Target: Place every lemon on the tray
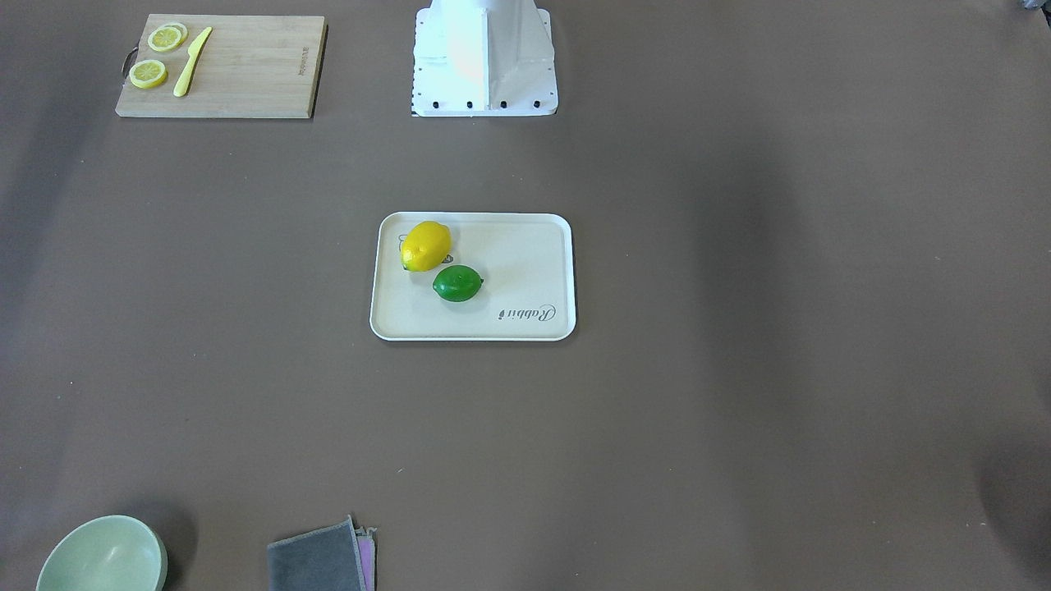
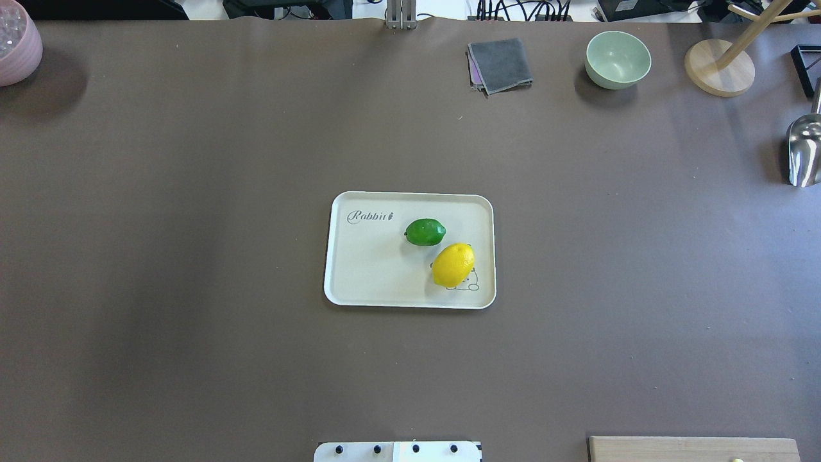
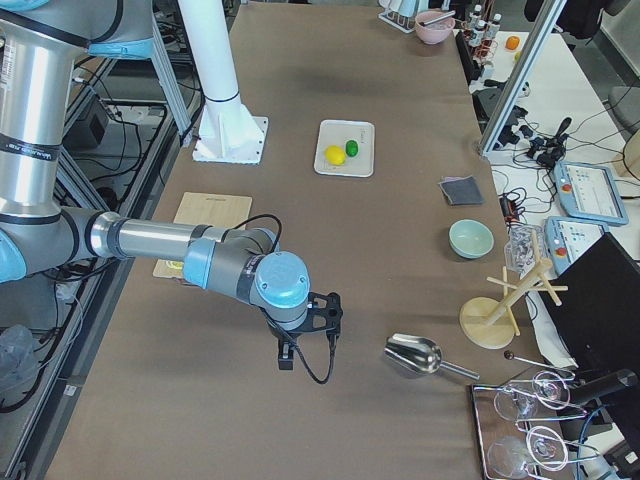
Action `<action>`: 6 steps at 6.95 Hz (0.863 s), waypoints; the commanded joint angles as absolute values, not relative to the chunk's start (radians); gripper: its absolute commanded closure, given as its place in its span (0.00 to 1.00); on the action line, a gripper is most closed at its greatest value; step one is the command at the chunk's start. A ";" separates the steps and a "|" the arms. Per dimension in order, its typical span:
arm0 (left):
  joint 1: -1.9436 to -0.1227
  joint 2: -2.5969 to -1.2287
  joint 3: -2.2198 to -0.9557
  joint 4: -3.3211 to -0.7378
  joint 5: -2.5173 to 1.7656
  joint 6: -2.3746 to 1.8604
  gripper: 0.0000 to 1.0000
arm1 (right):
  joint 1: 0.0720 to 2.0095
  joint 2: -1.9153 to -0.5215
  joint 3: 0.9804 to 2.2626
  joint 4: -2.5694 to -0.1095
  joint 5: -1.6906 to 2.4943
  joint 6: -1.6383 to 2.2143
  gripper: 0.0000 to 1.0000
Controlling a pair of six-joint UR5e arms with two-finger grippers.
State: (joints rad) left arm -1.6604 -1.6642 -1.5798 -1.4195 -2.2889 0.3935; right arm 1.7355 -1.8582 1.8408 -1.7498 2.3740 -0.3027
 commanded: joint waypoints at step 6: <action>-1.664 -1.486 -1.796 -1.427 -2.384 0.086 0.01 | 1.597 -1.848 1.888 -1.694 2.336 -0.121 0.00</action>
State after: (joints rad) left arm -1.6650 -1.5017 -1.7645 -1.4243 -2.3729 0.0896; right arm 1.6189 -1.8489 1.8751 -1.6941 2.3433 -0.1645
